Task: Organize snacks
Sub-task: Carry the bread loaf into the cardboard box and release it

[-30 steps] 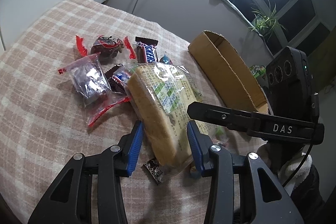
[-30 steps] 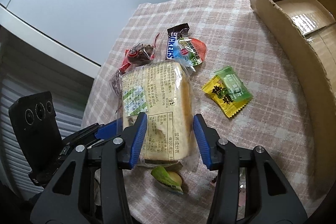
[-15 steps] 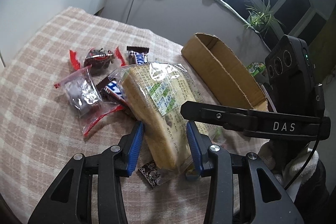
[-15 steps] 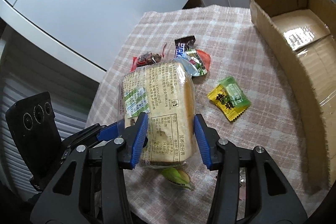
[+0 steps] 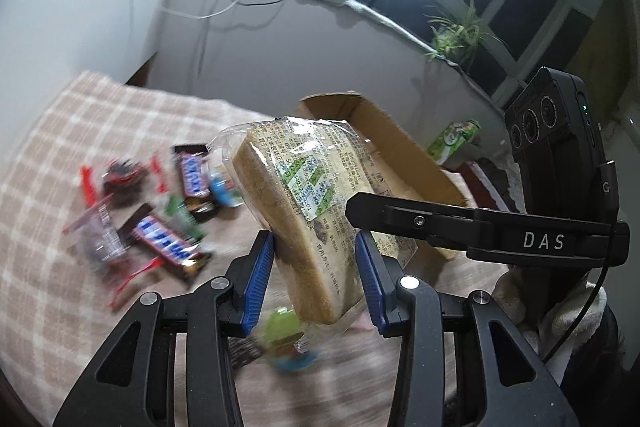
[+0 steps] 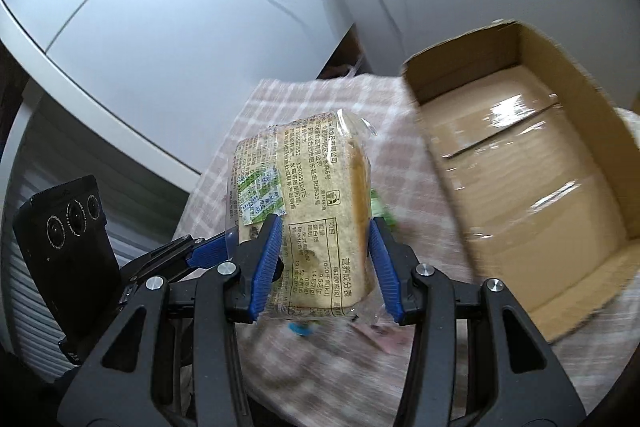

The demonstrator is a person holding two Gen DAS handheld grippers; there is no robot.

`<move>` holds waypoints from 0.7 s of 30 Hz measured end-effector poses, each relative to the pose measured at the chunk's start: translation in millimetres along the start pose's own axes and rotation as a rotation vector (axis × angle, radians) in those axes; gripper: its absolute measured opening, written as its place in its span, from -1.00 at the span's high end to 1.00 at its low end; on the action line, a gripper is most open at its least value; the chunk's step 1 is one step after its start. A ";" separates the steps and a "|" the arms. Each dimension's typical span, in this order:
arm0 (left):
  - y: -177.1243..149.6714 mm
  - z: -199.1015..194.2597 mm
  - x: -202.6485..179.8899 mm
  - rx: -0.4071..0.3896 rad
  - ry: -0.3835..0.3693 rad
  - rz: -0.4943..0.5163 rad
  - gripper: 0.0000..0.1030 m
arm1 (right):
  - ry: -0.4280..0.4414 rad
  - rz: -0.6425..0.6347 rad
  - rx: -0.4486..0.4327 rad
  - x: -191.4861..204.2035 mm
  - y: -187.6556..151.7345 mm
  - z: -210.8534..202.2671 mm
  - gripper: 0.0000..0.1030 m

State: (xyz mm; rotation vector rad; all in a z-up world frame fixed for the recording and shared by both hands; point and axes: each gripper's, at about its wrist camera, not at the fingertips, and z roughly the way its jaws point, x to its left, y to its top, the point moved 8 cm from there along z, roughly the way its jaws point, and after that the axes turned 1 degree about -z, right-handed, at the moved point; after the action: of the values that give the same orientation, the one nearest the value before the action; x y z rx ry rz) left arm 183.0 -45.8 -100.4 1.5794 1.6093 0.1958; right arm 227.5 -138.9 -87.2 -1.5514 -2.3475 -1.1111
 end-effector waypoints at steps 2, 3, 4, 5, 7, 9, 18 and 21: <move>4.2 5.3 -12.3 0.001 -0.011 0.019 0.22 | -0.011 0.013 -0.016 -11.3 2.2 -13.2 0.07; 6.1 7.7 -18.0 0.002 -0.017 0.029 0.22 | -0.017 0.017 -0.022 -14.0 3.3 -16.6 0.07; 7.9 10.2 -23.9 0.003 -0.023 0.036 0.22 | -0.023 0.021 -0.029 -18.9 4.5 -22.1 0.07; 9.7 13.9 -30.3 0.006 -0.030 0.043 0.22 | -0.031 0.025 -0.037 -25.4 5.7 -29.0 0.07; 12.8 19.8 -39.2 0.009 -0.044 0.051 0.22 | -0.045 0.033 -0.049 -35.4 8.1 -37.6 0.07; 16.1 28.0 -50.7 0.011 -0.059 0.062 0.22 | -0.053 0.048 -0.059 -47.0 10.4 -45.8 0.07; 21.9 65.6 -90.3 0.045 -0.099 0.085 0.22 | -0.092 0.100 -0.076 -97.3 12.9 -61.5 0.07; 20.8 75.7 -101.2 0.059 -0.102 0.101 0.22 | -0.101 0.114 -0.079 -111.9 13.6 -64.4 0.07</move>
State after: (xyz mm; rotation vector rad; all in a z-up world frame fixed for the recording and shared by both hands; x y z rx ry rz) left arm 231.3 -163.9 -89.2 1.6902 1.4702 0.1201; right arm 273.0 -260.4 -85.7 -1.7837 -2.2693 -1.1382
